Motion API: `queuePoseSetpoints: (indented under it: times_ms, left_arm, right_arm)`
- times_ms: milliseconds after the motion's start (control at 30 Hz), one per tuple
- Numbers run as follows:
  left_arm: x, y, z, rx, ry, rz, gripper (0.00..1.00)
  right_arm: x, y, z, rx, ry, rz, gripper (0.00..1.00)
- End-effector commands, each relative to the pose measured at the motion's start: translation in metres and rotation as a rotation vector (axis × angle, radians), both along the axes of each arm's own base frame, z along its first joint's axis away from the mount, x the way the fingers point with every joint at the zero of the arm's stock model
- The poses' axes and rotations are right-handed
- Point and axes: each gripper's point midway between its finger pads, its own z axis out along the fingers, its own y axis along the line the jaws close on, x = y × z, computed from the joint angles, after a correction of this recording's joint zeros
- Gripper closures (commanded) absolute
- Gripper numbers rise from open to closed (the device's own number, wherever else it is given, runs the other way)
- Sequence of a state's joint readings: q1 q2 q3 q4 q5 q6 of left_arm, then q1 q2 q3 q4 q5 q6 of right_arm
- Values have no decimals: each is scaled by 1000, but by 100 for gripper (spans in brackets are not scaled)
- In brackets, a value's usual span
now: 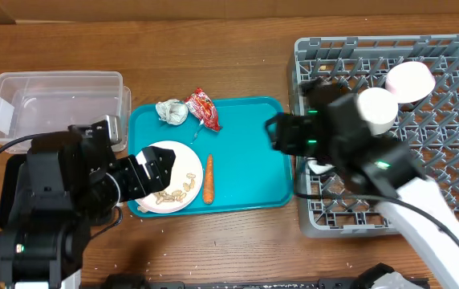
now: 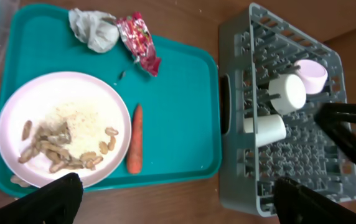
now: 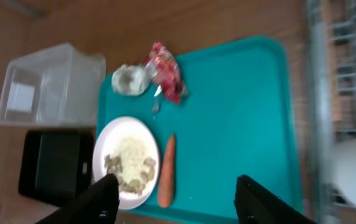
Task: Sort waste into correct bins and load items into the dishwasher
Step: 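Reach the left gripper to the carrot and grasp it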
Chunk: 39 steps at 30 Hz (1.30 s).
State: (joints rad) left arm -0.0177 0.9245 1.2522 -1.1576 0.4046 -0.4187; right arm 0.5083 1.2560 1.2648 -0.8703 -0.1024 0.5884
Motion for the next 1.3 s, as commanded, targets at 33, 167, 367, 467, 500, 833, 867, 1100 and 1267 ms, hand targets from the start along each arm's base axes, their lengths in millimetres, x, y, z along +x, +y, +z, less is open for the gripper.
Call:
queuePoseSetpoints:
  times_ms: [33, 167, 367, 467, 500, 833, 867, 1100, 1267]
  left_arm:
    - [2, -16, 2, -35, 14, -81, 0]
    - [1, -26, -20, 84, 74, -151, 0]
    - [0, -51, -83, 367, 250, -185, 8]
    - [3, -62, -115, 492, 326, -138, 11]
    - [4, -68, -123, 507, 345, -146, 13]
    - [21, -105, -220, 572, 571, -61, 43]
    - [22, -101, -226, 588, 586, -40, 44]
    - [28, -91, -258, 688, 627, -19, 51]
    - [30, -85, -275, 710, 665, -5, 52]
  right_arm:
    - [-2, -27, -5, -105, -4, 13, 37]
    - [0, -66, -21, -279, 26, -111, 34]
    - [21, -94, -7, -226, -22, -294, 11]
    - [23, -101, -6, -187, -3, -333, 0]
    - [22, -102, -7, -180, 3, -331, 0]
    - [14, -107, -16, -202, 53, -333, 0]
    - [12, -108, -17, -207, 62, -332, 0]
    - [9, -109, -19, -214, 77, -331, 0]
    - [9, -109, -19, -215, 77, -331, 0]
